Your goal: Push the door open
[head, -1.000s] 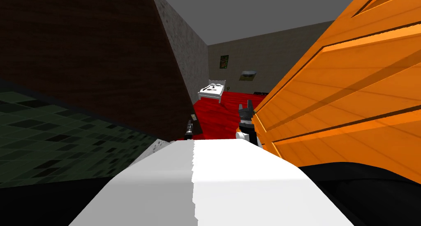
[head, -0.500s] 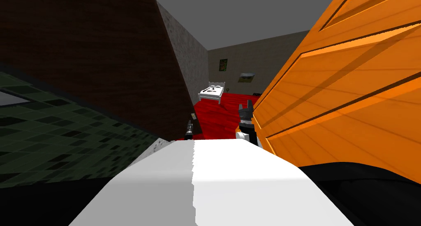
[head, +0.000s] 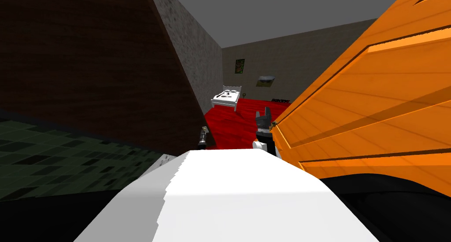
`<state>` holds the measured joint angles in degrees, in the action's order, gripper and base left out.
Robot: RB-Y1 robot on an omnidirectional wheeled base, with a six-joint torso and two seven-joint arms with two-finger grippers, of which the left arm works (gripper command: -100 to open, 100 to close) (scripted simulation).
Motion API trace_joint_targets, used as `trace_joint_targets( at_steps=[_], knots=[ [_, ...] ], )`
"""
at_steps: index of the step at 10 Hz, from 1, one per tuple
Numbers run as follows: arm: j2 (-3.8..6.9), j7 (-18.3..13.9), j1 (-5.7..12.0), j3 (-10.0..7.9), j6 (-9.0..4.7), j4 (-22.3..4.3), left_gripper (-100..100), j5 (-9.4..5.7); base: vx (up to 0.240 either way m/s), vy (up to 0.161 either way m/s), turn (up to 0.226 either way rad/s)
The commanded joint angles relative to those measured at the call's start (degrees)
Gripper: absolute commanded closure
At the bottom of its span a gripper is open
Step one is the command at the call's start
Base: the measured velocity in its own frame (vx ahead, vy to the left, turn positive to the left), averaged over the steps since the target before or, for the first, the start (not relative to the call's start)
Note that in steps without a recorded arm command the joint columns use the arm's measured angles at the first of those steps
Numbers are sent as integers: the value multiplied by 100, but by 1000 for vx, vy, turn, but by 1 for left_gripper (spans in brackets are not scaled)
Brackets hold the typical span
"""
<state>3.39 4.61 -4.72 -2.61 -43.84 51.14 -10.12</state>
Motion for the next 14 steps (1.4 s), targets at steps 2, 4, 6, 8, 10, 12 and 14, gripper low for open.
trace_joint_targets(
  at_steps=[2,4,6,8,10,12,14],
  knots=[
    [-59,6,1,-28,-69,-39,-100,-15,225,62,-33],
    [-48,5,-7,-18,-51,-26,100,-10,30,10,-1],
    [-48,5,-7,-18,-51,-26,100,-10,-22,-7,-3],
    [-48,5,-7,-18,-51,-26,100,-10,-9,-3,2],
    [-1,37,0,-116,-19,-41,100,-62,64,-7,23],
    [25,61,13,-196,-3,-44,100,-105,149,-39,46],
    [50,99,32,-324,21,-49,100,-173,238,-54,81]
  ],
)
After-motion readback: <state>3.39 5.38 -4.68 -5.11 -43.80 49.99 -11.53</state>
